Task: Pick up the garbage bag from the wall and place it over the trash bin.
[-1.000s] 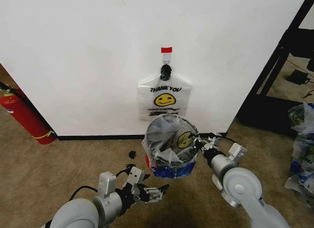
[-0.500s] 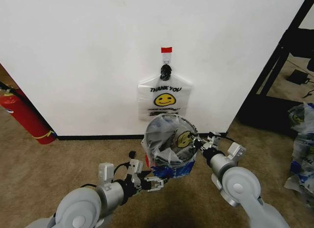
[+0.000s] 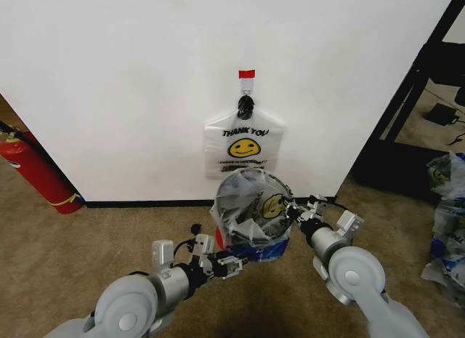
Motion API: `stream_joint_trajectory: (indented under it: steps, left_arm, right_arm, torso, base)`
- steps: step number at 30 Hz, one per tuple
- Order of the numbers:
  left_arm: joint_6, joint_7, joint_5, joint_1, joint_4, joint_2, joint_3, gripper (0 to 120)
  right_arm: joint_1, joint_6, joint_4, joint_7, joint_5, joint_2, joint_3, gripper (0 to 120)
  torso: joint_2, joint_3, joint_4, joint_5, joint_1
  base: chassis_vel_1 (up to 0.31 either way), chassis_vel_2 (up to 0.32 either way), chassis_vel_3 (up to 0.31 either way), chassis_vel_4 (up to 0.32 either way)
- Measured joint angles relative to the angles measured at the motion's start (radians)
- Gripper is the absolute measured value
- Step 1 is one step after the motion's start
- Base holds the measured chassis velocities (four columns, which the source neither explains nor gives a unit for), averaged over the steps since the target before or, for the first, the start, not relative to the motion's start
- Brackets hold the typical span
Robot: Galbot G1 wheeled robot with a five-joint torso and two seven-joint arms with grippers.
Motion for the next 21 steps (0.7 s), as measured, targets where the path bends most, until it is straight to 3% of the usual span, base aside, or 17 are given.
stream_joint_trajectory:
  steps: [2, 7, 13, 21]
  left_arm:
    - [0.0, 0.0, 0.001, 0.0, 0.0, 0.0, 0.0, 43]
    - [-0.007, 0.0, 0.01, 0.005, 0.0, 0.006, -0.001, 20]
    - [-0.017, -0.002, 0.017, 0.003, 0.001, -0.003, -0.002, 0]
    - [-0.018, 0.006, 0.066, 0.047, -0.007, -0.005, 0.007, 0]
  right_arm:
    - [0.0, 0.0, 0.0, 0.0, 0.0, 0.001, -0.001, 1]
    - [0.0, 0.001, -0.002, 0.0, 0.001, 0.003, -0.002, 1]
    - [-0.004, 0.001, -0.001, 0.0, 0.001, 0.002, -0.002, 1]
    - [-0.007, 0.003, 0.006, 0.003, 0.007, 0.005, -0.002, 1]
  torso:
    - [0.0, 0.0, 0.0, 0.0, 0.0]
    - [0.0, 0.0, 0.0, 0.0, 0.0]
    - [0.0, 0.0, -0.0001, 0.0, 0.0]
    - [0.0, 0.0, 0.0, 0.0, 0.0]
  base:
    - [0.0, 0.0, 0.0, 0.0]
    - [0.0, 0.0, 0.0, 0.0]
    - [0.0, 0.0, 0.0, 0.0]
    - [0.0, 0.0, 0.0, 0.0]
